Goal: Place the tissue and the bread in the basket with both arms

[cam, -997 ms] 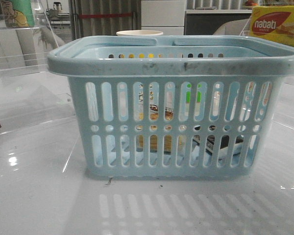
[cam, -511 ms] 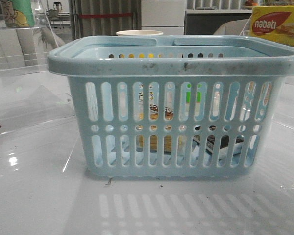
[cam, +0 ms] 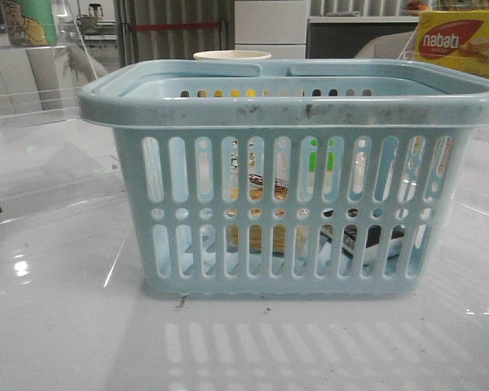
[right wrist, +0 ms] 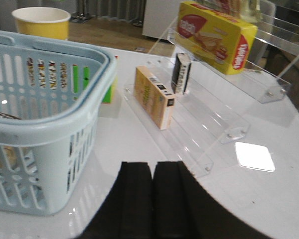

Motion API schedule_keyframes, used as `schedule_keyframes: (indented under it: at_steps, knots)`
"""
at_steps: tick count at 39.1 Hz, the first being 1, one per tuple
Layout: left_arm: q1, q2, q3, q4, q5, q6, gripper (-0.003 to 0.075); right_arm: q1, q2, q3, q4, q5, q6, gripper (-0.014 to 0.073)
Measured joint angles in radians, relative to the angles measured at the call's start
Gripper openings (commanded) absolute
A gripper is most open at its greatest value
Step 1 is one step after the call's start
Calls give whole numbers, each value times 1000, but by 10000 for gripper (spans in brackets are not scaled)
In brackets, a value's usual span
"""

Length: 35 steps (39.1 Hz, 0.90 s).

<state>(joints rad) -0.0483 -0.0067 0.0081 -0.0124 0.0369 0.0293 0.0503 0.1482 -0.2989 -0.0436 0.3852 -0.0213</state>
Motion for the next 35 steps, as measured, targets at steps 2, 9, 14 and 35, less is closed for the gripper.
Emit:
schedule_keyframes:
  at_steps: [2,9,14,35]
  knots:
    - [0,0,0,0,0,0,90,-31,-45,43,0,-5,0,29]
    - [0,0,0,0,0,0,91,-77,-124,156,7,-78,0,29]
    - [0,0,0,0,0,0,91,-77,-155,224,8,-158,0,29]
    - [0,0,0,0,0,0,91,-77,-159,328,8,-306,0,29]
